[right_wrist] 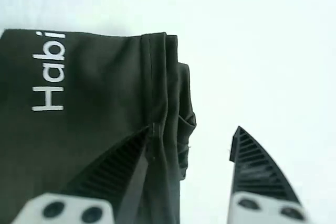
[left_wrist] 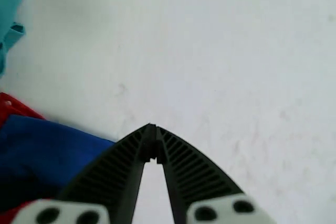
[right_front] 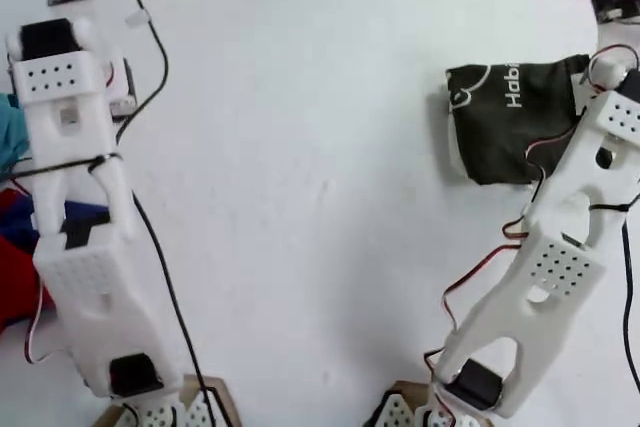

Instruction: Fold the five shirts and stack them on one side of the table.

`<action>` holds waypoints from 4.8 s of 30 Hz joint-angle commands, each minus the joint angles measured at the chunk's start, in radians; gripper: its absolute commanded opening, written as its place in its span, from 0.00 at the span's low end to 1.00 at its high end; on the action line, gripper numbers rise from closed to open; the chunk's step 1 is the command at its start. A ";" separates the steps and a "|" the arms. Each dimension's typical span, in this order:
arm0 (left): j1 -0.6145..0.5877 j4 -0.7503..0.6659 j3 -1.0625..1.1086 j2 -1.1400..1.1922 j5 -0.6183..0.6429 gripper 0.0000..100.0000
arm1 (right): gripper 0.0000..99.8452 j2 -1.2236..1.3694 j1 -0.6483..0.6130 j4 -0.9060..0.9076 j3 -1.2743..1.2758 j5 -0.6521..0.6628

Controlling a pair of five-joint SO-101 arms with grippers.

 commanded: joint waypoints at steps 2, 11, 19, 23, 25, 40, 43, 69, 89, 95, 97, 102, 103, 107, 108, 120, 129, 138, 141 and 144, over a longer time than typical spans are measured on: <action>-0.034 0.021 -0.001 -0.216 -0.008 0.03 | 0.21 -0.188 -0.064 0.180 -0.017 -0.106; -0.393 0.011 0.351 -0.503 -0.301 0.03 | 0.19 -0.475 -0.252 0.533 0.044 -0.117; -0.779 -0.086 0.644 -0.509 -0.531 0.25 | 0.28 -0.932 -0.377 0.532 0.531 -0.104; -0.852 -0.161 0.661 -0.508 -0.532 0.24 | 0.28 -1.184 -0.460 0.530 0.882 -0.049; -0.853 -0.190 0.661 -0.508 -0.532 0.24 | 0.28 -1.287 -0.483 0.529 1.036 -0.041; -0.804 -0.373 0.874 -0.400 -0.522 0.17 | 0.28 -1.702 -0.487 0.249 1.729 -0.048; -0.746 -0.342 0.872 -0.400 -0.457 0.02 | 0.28 -1.725 -0.487 0.176 1.850 -0.048; 0.508 -0.064 0.309 -0.813 -0.227 0.03 | 0.09 -1.771 -0.484 0.065 2.047 -0.049; 0.445 -0.006 0.318 -0.770 -0.229 0.25 | 0.09 -1.770 -0.490 0.035 2.047 -0.049; 0.127 -0.008 0.323 -0.761 -0.267 0.25 | 0.23 -1.768 -0.495 -0.084 2.044 -0.157; 0.017 -0.011 0.361 -0.761 -0.334 0.25 | 0.33 -1.768 -0.536 -0.124 2.042 -0.221; -0.160 -0.017 0.590 -0.763 -0.456 0.25 | 0.33 -1.738 -0.802 -0.220 2.039 -0.241; -0.186 -0.017 0.633 -0.763 -0.471 0.24 | 0.33 -1.713 -0.849 -0.251 2.030 -0.244; -0.290 -0.069 0.760 -0.770 -0.489 0.24 | 0.33 -1.521 -0.917 -0.374 1.935 -0.245; -0.315 -0.087 0.779 -0.770 -0.489 0.24 | 0.33 -1.455 -0.915 -0.400 1.896 -0.245; -0.416 -0.121 0.794 -0.770 -0.489 0.24 | 0.33 -0.581 -0.849 -0.214 1.254 -0.244; -0.410 -0.123 0.796 -0.767 -0.489 0.24 | 0.01 -0.348 -0.816 -0.021 0.961 -0.247; -0.402 -0.124 0.802 -0.763 -0.489 0.24 | 0.02 -0.575 -0.627 0.045 0.930 -0.315; -0.367 -0.124 0.802 -0.763 -0.489 0.24 | 0.02 -0.716 -0.541 0.077 0.930 -0.315; -0.318 -0.132 0.803 -0.761 -0.483 0.24 | 0.02 -0.849 -0.456 0.091 0.930 -0.313</action>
